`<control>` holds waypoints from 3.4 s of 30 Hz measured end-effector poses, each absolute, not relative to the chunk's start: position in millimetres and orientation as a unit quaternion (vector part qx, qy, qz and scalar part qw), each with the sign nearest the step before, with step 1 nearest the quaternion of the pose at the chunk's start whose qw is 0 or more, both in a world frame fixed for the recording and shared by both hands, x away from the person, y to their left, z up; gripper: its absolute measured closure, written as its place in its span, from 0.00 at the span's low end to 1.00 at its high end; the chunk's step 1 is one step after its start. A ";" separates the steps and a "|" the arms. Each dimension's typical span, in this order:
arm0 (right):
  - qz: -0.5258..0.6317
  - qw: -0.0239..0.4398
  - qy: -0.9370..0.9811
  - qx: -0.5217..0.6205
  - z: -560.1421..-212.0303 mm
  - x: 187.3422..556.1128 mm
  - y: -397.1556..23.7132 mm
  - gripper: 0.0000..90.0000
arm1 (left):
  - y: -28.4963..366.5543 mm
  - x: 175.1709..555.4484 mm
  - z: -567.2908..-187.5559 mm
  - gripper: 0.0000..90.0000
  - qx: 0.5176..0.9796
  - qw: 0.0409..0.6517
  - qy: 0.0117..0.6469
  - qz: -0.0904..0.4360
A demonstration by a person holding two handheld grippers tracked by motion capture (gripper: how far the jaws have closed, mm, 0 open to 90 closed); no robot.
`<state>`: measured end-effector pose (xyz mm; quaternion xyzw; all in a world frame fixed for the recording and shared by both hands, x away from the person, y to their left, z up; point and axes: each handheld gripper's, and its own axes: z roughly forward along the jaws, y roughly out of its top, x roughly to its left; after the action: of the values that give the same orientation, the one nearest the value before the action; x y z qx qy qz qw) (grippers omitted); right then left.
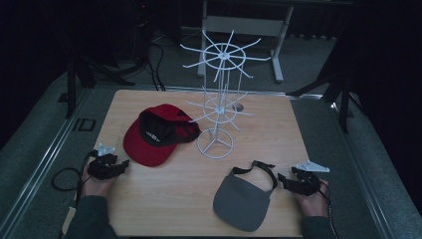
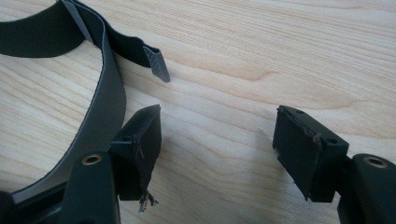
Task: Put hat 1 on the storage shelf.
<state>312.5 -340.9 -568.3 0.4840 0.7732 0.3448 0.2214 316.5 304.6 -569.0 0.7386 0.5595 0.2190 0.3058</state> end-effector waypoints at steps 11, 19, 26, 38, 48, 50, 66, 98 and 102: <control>0.345 0.220 0.775 0.482 -568.4 312.6 -341.0 0.35 | 307.5 322.6 -562.6 0.57 0.758 0.285 0.553 0.196; 0.345 0.219 0.775 0.482 -568.4 312.6 -341.0 0.35 | 309.9 317.3 -544.3 0.58 0.772 0.302 0.525 0.192; 0.345 0.219 0.776 0.481 -568.4 312.6 -340.8 0.34 | 310.2 321.7 -522.5 0.55 0.784 0.311 0.499 0.199; 0.345 0.218 0.776 0.480 -568.5 312.7 -340.8 0.34 | 316.9 359.3 -503.1 0.56 0.788 0.298 0.500 0.199; 0.345 0.218 0.776 0.480 -568.5 312.7 -340.9 0.34 | 311.6 378.1 -504.4 0.64 0.804 0.303 0.486 0.160; 0.345 0.218 0.776 0.480 -568.4 312.7 -340.9 0.34 | 309.1 377.9 -506.0 0.72 0.809 0.293 0.485 0.156; 0.345 0.218 0.776 0.480 -568.5 312.7 -340.8 0.34 | 277.5 347.0 -505.7 0.77 0.846 0.290 0.434 0.112; 0.346 0.217 0.777 0.479 -568.5 312.8 -340.7 0.33 | 270.6 363.2 -528.3 0.88 0.846 0.326 0.421 0.024; 0.346 0.217 0.777 0.479 -568.5 312.8 -340.7 0.33 | 272.6 352.3 -523.4 0.95 0.843 0.346 0.409 0.054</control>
<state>312.8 -340.7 -568.5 0.4791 0.7770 0.3456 0.2174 352.3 272.6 -523.4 0.8427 0.4086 0.0545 0.3463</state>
